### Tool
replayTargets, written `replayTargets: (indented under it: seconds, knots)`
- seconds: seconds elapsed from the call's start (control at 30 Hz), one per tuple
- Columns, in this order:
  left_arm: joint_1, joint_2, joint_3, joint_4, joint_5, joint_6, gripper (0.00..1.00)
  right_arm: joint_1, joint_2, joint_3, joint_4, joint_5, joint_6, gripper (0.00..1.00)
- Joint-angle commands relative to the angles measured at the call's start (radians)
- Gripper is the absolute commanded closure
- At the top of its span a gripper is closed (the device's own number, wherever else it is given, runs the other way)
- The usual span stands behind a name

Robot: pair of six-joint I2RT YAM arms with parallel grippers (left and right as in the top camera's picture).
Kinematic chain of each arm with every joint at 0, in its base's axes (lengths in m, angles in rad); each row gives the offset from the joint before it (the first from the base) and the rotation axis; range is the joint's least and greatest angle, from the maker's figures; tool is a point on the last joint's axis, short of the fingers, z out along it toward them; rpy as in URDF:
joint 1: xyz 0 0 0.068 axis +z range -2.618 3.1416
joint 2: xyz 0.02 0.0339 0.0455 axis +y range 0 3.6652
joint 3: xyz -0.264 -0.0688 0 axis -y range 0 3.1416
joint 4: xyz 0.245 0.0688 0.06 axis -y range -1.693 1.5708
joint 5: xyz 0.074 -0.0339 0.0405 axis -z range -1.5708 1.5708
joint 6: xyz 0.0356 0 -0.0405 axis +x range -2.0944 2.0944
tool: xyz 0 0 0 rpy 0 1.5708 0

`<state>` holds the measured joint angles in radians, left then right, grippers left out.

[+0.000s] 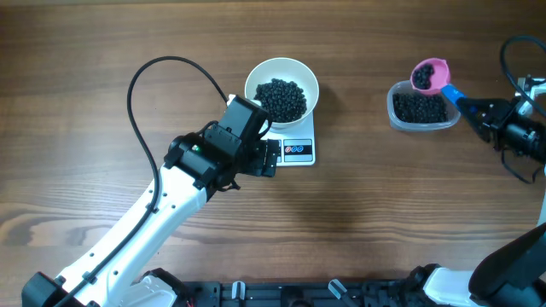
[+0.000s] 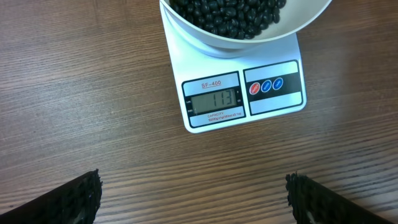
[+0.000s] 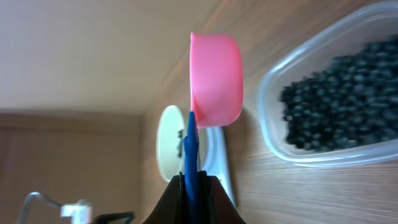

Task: Scoop item into bowl and weigh 150g on scale
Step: 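Lift the filled scoop and carry it over the white bowl, then tip the scoop with the right gripper to pour beans into the bowl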

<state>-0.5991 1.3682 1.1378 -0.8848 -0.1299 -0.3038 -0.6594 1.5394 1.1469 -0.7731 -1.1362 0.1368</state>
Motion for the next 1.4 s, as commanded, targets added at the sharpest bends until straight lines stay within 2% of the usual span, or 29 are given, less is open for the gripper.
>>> replayTargets:
  seconds: [0.0, 0.33, 0.6, 0.73, 0.87, 1.0, 1.37]
  knots:
    - [0.008, 0.007, -0.006, 0.003, 0.005, 0.012, 0.00, 0.010, 0.016, 0.005, 0.006, -0.108, 0.058, 0.96]
    - [0.008, 0.007, -0.006, 0.003, 0.005, 0.012, 0.00, 0.172, 0.016, 0.005, 0.070, -0.144, 0.092, 0.96]
    - [0.008, 0.007, -0.006, 0.003, 0.005, 0.012, 0.00, 0.358, 0.016, 0.005, 0.346, -0.144, 0.279, 0.96]
    - [0.008, 0.007, -0.006, 0.003, 0.005, 0.012, 0.00, 0.453, 0.017, 0.005, 0.468, -0.129, 0.298, 0.96]
    - [0.008, 0.007, -0.006, 0.003, 0.005, 0.012, 0.00, 0.537, 0.016, 0.005, 0.501, -0.038, 0.299, 0.96]
    - [0.008, 0.007, -0.006, 0.003, 0.005, 0.012, 0.00, 0.615, 0.016, 0.005, 0.501, 0.054, 0.225, 0.96]
    - [0.008, 0.007, -0.006, 0.003, 0.005, 0.012, 0.00, 0.768, 0.017, 0.005, 0.500, 0.413, -0.118, 0.96]
